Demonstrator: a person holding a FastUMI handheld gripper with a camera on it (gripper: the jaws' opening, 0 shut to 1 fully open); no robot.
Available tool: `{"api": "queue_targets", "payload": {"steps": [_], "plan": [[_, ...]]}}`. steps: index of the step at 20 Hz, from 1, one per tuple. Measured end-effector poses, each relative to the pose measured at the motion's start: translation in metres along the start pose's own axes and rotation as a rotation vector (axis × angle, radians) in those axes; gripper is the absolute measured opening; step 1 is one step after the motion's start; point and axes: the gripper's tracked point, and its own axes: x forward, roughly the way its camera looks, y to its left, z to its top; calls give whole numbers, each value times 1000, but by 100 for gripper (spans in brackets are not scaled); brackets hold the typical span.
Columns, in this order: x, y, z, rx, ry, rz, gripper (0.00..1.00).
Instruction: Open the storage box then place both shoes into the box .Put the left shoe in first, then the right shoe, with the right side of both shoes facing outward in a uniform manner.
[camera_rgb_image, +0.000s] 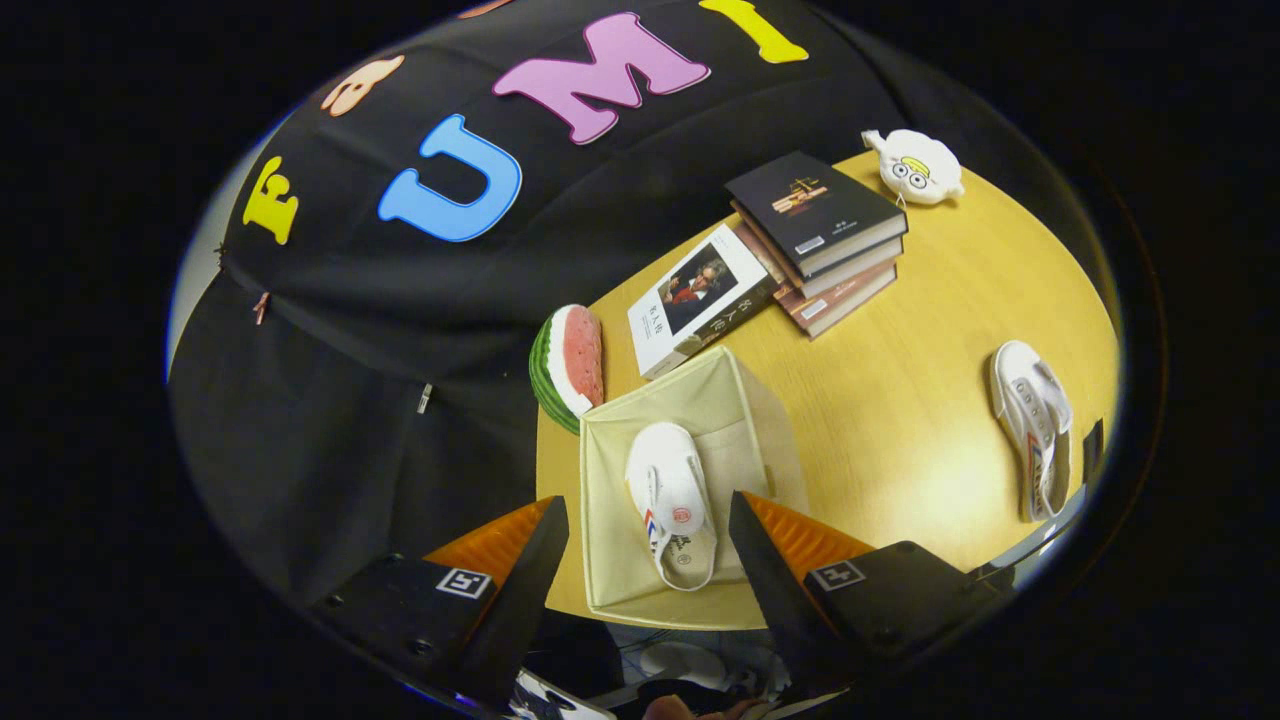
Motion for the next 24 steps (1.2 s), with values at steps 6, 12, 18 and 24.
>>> {"api": "queue_targets", "payload": {"steps": [6,12,18,24], "plan": [[-56,-104,37,-130,-118,-104,99],[-98,-237,56,-307,-159,-273,99],[-95,-357,17,-437,-30,-357,99],[-47,-425,-25,-453,130,-368,99]]}}
